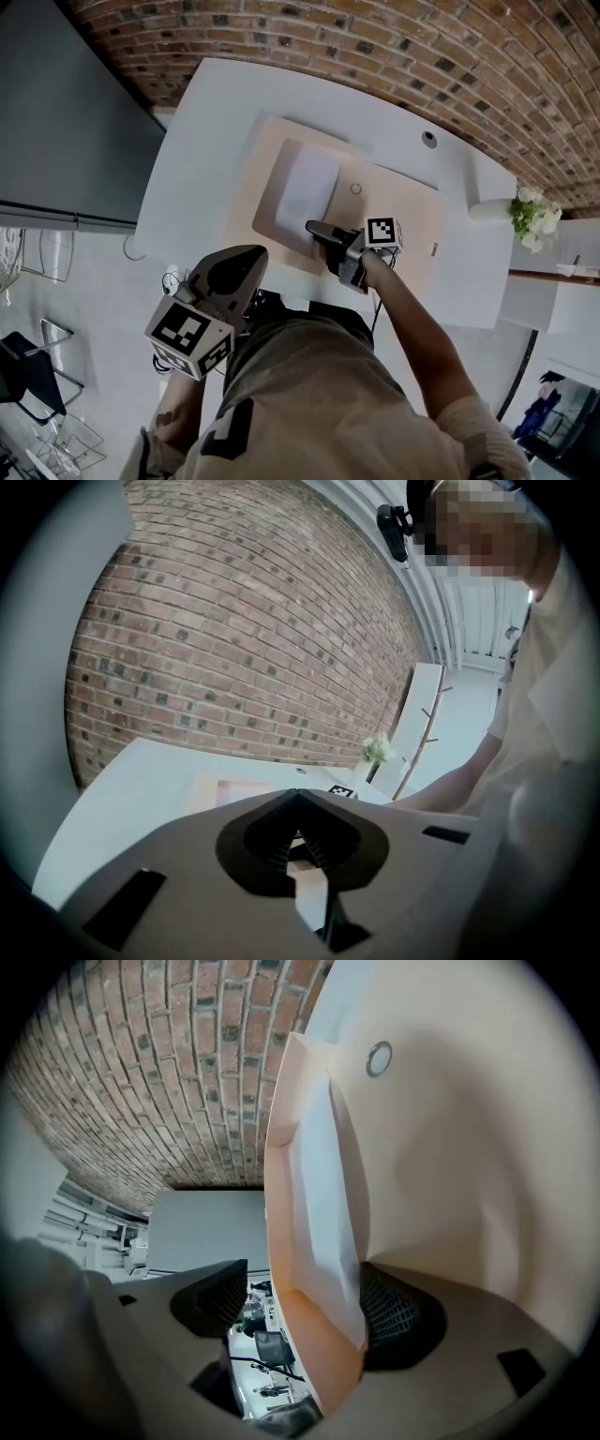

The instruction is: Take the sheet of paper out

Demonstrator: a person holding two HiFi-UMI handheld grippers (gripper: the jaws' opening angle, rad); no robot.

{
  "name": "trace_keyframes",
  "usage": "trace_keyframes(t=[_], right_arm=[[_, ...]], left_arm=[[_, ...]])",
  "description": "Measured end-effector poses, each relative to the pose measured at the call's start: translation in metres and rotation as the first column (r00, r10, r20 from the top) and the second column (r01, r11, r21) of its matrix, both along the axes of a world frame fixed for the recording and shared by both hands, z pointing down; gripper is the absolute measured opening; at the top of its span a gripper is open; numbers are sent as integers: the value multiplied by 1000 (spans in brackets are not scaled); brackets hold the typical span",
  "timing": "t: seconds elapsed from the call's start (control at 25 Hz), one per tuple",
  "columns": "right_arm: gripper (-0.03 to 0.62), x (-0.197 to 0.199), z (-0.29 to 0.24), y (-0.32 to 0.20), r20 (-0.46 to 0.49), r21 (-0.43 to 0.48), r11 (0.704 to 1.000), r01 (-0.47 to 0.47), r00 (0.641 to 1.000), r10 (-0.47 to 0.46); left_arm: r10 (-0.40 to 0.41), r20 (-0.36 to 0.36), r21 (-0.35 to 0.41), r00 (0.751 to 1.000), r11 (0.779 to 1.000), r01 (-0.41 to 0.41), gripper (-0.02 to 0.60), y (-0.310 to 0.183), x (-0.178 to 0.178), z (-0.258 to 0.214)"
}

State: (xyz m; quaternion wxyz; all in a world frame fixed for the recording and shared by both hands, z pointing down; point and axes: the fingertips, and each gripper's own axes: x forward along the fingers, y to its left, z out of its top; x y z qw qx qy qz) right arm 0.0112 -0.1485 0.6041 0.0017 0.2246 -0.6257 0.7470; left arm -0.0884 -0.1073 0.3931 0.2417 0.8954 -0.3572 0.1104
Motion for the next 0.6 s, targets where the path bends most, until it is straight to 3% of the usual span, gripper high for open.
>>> trace_keyframes(t=[0.36,0.6], right_arm=[[362,-8,-21,-18,110,104,994,-21,994,10],[362,-6,-13,-24,50,92,996,-8,999,3]], left_arm=[[-17,11,-9,1000,1000,17,14,2,-2,0],[-12,7,-5,1000,1000,12,14,1,0,-1]])
